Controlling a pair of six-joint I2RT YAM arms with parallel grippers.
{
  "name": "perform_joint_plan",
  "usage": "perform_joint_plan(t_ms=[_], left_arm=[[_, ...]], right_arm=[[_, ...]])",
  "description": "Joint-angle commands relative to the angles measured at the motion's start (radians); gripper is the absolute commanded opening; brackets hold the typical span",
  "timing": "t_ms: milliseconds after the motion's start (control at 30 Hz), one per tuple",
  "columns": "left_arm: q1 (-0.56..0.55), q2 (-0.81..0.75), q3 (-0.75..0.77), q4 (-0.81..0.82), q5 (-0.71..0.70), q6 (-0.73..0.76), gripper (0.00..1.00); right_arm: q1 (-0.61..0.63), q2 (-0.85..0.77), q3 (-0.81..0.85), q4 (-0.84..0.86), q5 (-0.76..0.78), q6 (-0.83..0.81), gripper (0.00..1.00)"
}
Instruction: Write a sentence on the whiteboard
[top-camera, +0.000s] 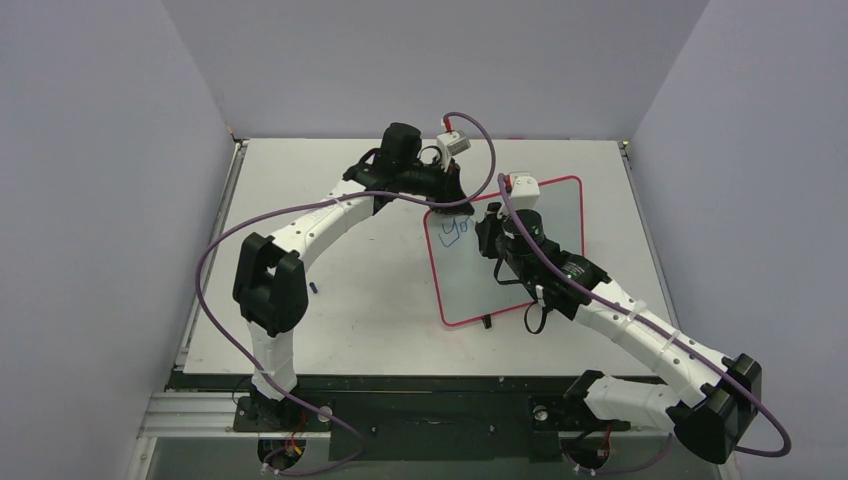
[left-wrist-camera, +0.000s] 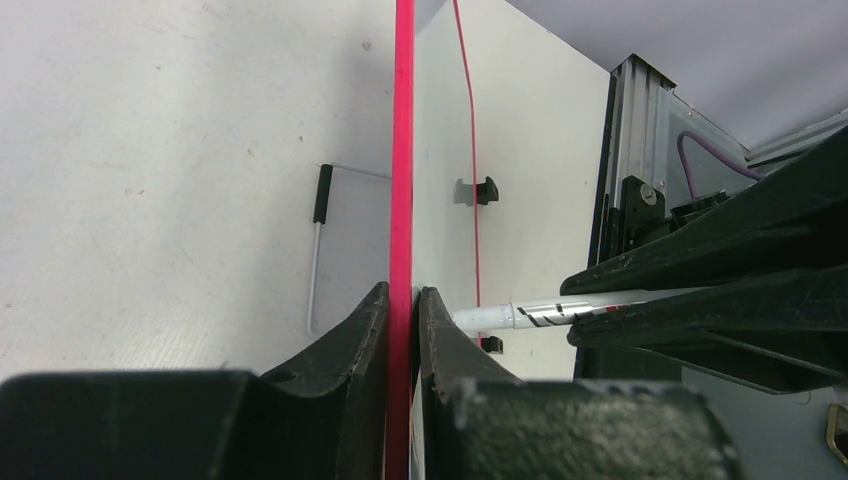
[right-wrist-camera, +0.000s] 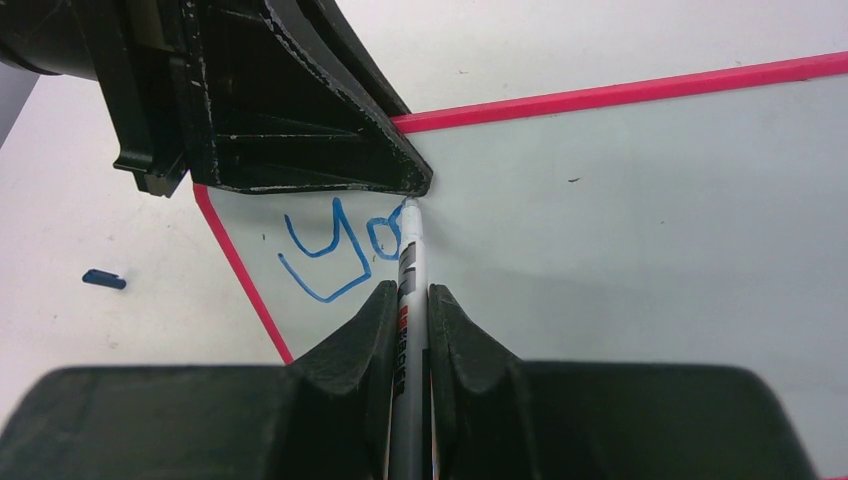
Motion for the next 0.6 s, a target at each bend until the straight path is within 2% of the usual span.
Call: perform_joint_plan(t_ms=[0, 567], left_arm=[[-0.039, -0.026, 0.01, -0.061, 0.017, 0.065, 0.0], [-0.04, -0.024, 0.017, -0.058, 0.02, 0.063, 0.0]], right_arm=[[-0.015, -0.024, 0.003, 0.037, 0.026, -0.004, 0.0], [-0.021, -0.031, -0.048, 0.029, -0.015, 0.024, 0.0]])
